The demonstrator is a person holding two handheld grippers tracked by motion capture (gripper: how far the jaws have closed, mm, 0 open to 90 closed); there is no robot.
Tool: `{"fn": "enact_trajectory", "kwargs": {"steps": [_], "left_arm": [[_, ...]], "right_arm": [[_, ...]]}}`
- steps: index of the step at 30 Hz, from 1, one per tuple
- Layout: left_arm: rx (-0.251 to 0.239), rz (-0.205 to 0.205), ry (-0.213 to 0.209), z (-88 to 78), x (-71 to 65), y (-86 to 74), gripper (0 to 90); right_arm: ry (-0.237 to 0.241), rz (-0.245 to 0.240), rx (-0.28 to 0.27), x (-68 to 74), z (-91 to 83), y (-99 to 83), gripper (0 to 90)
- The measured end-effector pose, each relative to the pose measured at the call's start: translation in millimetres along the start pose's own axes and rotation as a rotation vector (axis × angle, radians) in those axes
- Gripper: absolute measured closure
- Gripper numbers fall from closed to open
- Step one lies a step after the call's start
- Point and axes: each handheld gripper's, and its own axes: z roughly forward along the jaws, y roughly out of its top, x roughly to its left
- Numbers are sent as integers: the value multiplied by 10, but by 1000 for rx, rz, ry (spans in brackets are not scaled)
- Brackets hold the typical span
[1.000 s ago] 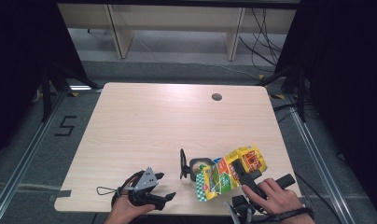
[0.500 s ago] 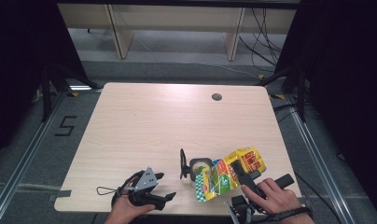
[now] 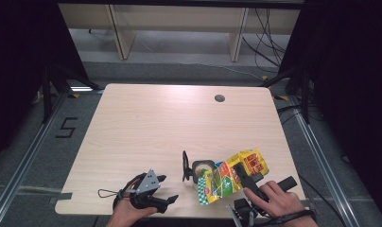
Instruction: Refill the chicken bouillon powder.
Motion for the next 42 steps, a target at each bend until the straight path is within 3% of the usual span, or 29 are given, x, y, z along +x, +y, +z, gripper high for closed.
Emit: {"fn": "enact_trajectory", "kwargs": {"steps": [3,7,9,11,14,17,18,20,21,23,24,26,28,30,31,32,33,34,35,39,40,42], "left_arm": [[6,25,5,-8,9,5,206],[-10,-4,-2,5,1,-3,206],[-2,7,2,-2,4,0,205],[-9,-3,-1,5,2,-3,204],[-13,-3,-1,3,1,-3,203],[-13,-2,4,2,1,0,203],[-14,-10,4,1,-4,-1,203],[-14,-9,-2,4,-2,-5,203],[-9,-7,7,1,-1,-4,203],[-13,17,3,0,13,4,203],[-14,-9,1,1,-3,-2,203],[-13,-8,5,0,-2,-3,204],[-13,17,3,0,14,3,204],[-13,-9,4,-2,-5,-3,203],[-13,1,4,-1,3,-1,203],[-14,17,4,0,15,4,203],[-14,15,4,-1,13,3,203],[-14,17,2,-3,11,3,204],[-13,-10,5,-2,-6,-4,204],[-14,16,3,-3,10,3,204],[-13,-10,5,-2,-6,-4,204],[-15,16,3,-1,14,3,204]], "right_arm": [[5,-1,-6,-2,3,5,457],[10,2,-2,-5,1,1,457],[5,-38,-33,-36,18,1,457],[-7,-47,-33,-42,24,-4,457],[7,2,-8,-5,4,-11,457],[-1,-12,-13,-11,10,-9,457],[-4,-45,-34,-41,21,-5,458],[3,10,-16,-1,-6,-10,457],[4,12,-20,-9,-6,-12,458],[1,5,-12,-9,-4,-5,458],[4,5,-12,-9,-4,-6,458],[4,-1,-13,-9,-2,-12,458],[6,-6,-9,-11,6,-11,458],[7,-3,-19,-11,4,-10,458],[3,-27,-35,-30,16,-8,458],[4,-15,-13,-17,6,-8,458],[-4,-45,-35,-39,21,-4,458],[3,-30,-31,-29,16,-4,458],[1,-24,-32,-26,13,-6,458],[5,2,-14,-6,-3,-10,458],[7,4,-14,-6,-4,-11,458],[3,-2,-12,-7,3,-13,458]]}}
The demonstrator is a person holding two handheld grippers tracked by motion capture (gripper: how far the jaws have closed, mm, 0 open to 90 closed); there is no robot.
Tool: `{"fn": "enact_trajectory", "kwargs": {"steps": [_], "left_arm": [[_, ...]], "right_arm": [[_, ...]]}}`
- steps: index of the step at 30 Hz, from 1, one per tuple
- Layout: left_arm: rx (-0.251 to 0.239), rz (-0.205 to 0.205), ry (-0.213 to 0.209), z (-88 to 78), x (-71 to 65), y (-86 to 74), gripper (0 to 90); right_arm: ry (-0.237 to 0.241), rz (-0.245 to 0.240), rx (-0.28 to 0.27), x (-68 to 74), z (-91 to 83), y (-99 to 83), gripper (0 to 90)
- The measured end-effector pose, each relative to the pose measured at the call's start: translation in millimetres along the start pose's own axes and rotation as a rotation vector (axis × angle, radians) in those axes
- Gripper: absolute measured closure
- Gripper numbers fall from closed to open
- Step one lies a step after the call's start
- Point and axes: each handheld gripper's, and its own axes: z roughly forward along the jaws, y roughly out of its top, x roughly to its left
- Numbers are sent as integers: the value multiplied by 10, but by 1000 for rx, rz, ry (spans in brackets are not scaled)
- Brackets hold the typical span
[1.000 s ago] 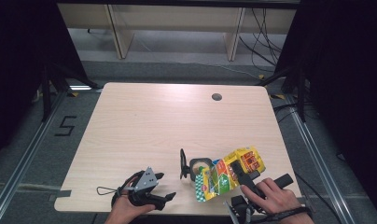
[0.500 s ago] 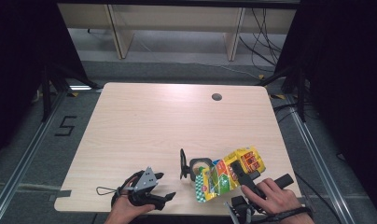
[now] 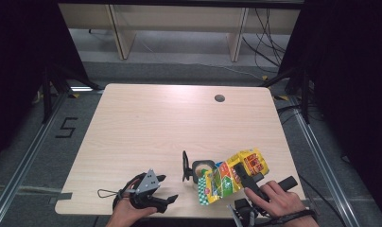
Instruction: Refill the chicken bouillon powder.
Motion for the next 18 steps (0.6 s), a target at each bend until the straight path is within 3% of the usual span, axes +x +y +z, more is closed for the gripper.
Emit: {"fn": "enact_trajectory", "kwargs": {"steps": [7,8,10,18], "left_arm": [[1,2,-1,-3,-3,0,205],[-2,-26,-3,2,-17,-7,205],[0,2,0,0,2,1,205],[1,3,-1,-3,-2,-1,204]], "right_arm": [[4,5,-2,0,-7,5,458],[3,6,-2,2,-9,4,458],[3,6,-3,0,-6,2,458],[6,3,3,-3,-19,6,459]]}}
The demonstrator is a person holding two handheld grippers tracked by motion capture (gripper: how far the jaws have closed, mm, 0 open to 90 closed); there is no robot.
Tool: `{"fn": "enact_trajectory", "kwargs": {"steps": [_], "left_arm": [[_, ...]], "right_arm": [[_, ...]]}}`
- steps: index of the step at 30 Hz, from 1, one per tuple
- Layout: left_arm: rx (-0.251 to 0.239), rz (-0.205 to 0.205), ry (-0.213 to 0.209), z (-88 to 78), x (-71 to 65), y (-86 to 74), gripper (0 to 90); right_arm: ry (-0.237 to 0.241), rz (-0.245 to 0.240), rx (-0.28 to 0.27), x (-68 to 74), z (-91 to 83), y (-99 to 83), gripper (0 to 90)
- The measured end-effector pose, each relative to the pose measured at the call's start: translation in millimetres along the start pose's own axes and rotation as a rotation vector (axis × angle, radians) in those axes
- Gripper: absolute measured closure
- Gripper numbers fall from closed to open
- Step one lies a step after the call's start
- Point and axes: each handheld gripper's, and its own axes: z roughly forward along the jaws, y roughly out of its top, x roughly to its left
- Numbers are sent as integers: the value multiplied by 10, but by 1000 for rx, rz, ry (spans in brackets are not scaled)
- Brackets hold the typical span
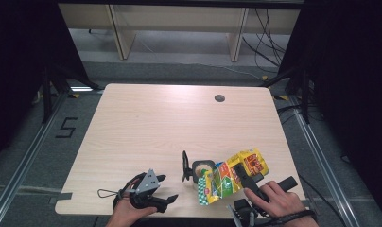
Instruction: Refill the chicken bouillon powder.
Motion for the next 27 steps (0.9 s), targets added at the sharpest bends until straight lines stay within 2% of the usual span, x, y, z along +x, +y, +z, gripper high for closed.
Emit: {"fn": "enact_trajectory", "kwargs": {"steps": [5,6,8,9,11,13,16,21,22,23,24,27], "left_arm": [[1,1,0,0,0,0,205],[0,-26,3,3,-15,-6,205],[-1,-12,2,4,-6,-1,205],[0,-29,3,3,-18,-6,205],[1,-28,3,4,-17,-6,205],[-1,-1,1,3,2,0,205],[2,-28,2,5,-17,-7,205],[0,-30,2,5,-16,-7,205],[-1,-8,1,4,-2,-2,205],[0,-2,-1,3,1,-1,205],[1,-30,2,4,-18,-8,205],[2,-22,3,5,-10,-5,205]], "right_arm": [[-2,0,-3,0,2,0,459],[-3,1,-4,0,3,-2,459],[-3,-3,-6,-1,10,1,459],[-1,1,-1,4,6,1,459],[-3,2,-6,2,9,-2,459],[-3,-1,-7,1,13,2,459],[-3,5,-10,5,14,1,460],[-4,5,-10,6,18,2,459],[-4,7,-10,7,19,2,460],[-8,-27,-29,-15,32,5,460],[-2,8,-11,9,19,1,460],[-5,-8,-19,-3,26,-1,460]]}}
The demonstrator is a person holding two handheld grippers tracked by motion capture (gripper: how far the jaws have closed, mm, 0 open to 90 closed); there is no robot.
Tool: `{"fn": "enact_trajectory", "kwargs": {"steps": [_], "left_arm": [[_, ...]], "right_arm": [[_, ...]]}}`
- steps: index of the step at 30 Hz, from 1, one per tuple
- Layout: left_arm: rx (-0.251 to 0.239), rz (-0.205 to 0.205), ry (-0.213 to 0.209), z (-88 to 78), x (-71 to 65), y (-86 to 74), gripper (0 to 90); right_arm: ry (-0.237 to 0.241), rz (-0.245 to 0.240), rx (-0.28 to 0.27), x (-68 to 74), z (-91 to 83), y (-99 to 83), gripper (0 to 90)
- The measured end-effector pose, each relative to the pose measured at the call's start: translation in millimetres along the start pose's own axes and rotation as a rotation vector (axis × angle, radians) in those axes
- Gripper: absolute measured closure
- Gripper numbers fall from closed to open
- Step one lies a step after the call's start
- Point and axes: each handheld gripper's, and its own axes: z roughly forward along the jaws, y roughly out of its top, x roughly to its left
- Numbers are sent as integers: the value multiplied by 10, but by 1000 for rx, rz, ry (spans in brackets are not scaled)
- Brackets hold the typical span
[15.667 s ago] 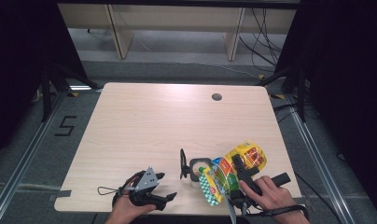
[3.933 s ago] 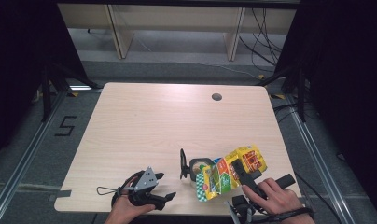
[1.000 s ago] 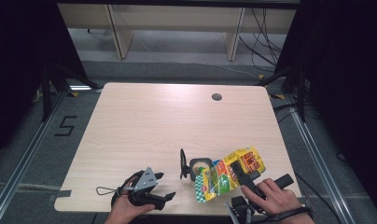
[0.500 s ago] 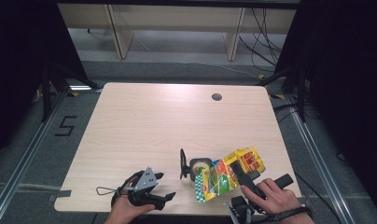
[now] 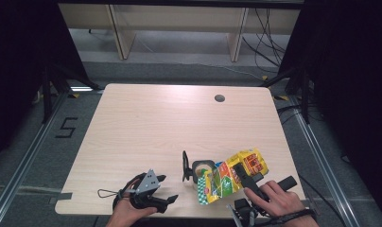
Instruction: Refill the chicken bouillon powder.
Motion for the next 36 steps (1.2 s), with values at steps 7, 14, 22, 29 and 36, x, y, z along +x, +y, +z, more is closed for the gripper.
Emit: {"fn": "enact_trajectory", "kwargs": {"steps": [7,14,22,29,36], "left_arm": [[-8,16,-7,1,12,2,205],[10,38,7,-8,29,2,205],[1,-8,0,-7,10,-5,205],[-8,-13,-4,-3,10,-7,205],[-7,-6,-1,-4,16,-5,205]], "right_arm": [[6,20,7,10,-11,-4,460],[-6,28,-7,20,-3,-15,461],[-7,-11,-18,-7,9,-16,461],[0,-18,-28,-22,15,-23,461],[6,18,4,5,-13,-22,462]]}}
